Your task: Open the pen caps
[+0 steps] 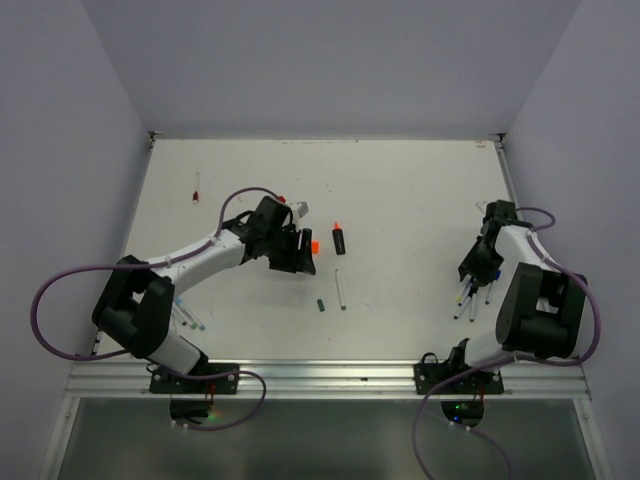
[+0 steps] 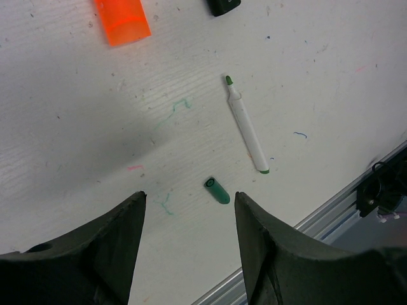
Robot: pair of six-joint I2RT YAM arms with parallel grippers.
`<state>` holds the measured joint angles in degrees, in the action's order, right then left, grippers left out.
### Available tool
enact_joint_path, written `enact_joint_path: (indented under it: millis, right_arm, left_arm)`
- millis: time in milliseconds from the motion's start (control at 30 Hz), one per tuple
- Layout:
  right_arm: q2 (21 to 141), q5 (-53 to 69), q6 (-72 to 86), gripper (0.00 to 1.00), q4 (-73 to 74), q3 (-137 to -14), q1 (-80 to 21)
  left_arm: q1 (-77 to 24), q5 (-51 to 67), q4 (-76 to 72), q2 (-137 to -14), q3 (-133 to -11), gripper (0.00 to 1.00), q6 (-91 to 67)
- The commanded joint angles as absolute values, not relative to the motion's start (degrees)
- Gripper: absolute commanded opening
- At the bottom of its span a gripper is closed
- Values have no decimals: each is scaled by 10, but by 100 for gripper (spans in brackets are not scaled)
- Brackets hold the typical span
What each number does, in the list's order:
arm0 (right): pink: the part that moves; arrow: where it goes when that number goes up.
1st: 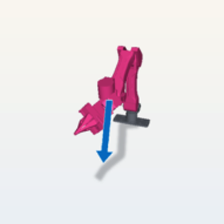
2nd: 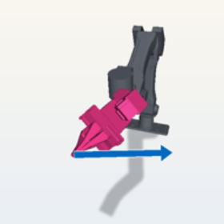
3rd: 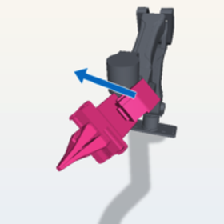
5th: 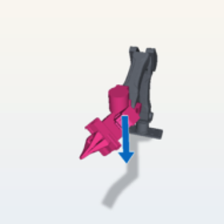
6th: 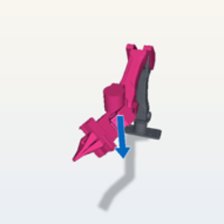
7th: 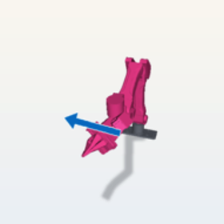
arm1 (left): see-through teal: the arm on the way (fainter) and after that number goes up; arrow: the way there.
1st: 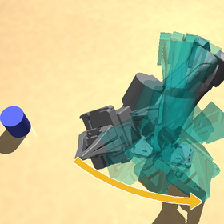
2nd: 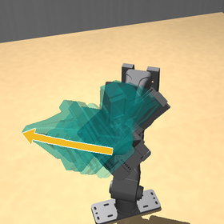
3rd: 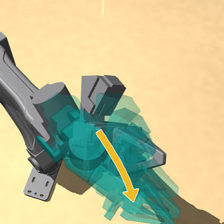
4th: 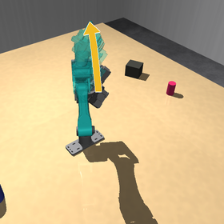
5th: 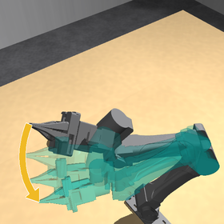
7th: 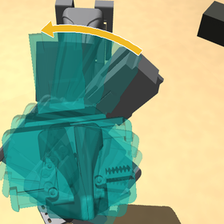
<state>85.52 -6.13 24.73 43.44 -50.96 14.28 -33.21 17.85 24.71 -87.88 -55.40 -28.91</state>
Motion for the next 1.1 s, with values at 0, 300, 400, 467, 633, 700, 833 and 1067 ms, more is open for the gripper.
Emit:
enact_joint_path:
  millis: [0,300,400,467,633,700,833,1067]
  right_arm:
    - [865,-48,230,34,406,-500,145]
    - [889,-41,230,31,388,-493,144]
    - [903,-37,232,25,384,-495,145]
    - [916,-39,231,21,378,-495,145]
    - [928,-22,224,4,367,-498,139]
    - [921,-13,214,0,367,-510,128]
    - [890,-11,201,0,394,-558,56]
    - [856,83,221,0,461,-653,-46]
  left_arm:
    - [-328,190,235,-877,-565,61,-287]
    - [-328,189,234,-879,-563,61,-290]
    - [-328,189,234,-879,-559,61,-291]
    - [-328,191,234,-878,-557,61,-293]
    - [-328,188,243,-875,-564,61,-294]
    - [-328,186,250,-876,-576,61,-294]
    - [-327,189,274,-885,-619,61,-292]
    - [-302,307,263,-934,-704,55,-331]
